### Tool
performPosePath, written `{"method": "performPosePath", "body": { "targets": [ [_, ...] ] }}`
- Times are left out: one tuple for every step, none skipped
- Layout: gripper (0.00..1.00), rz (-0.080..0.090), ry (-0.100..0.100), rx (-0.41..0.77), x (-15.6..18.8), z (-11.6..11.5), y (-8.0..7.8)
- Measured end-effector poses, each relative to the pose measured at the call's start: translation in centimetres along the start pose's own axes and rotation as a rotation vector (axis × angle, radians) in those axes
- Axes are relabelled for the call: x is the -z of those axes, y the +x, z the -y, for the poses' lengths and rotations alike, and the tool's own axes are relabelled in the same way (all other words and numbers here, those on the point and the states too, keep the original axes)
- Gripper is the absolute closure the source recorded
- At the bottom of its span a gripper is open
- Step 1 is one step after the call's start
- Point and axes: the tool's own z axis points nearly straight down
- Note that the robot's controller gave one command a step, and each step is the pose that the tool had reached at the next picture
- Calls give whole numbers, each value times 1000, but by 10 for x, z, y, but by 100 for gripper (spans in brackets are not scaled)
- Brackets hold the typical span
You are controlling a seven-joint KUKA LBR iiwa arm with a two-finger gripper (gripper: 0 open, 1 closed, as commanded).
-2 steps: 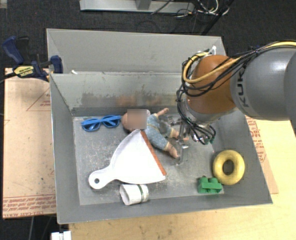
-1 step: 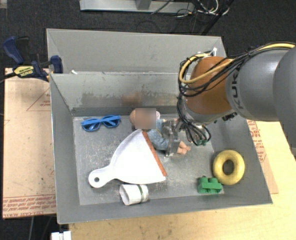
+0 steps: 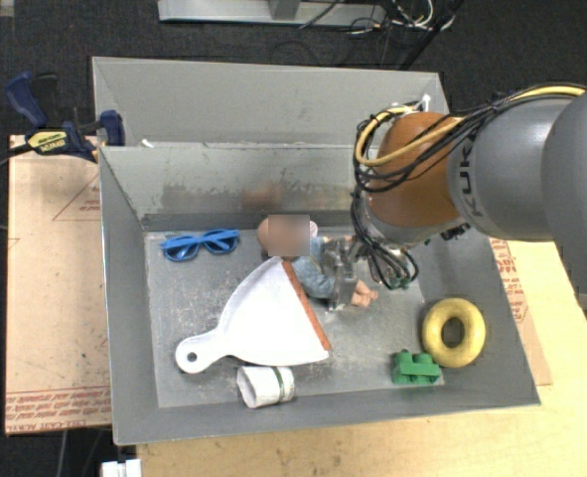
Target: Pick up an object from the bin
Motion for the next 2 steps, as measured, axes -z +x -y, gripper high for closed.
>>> {"method": "performPosePath", "body": {
  "targets": [
    [100,-10,0,31,47,0,-2],
    [100,12,2,117,242,5,-31]
  ]
}}
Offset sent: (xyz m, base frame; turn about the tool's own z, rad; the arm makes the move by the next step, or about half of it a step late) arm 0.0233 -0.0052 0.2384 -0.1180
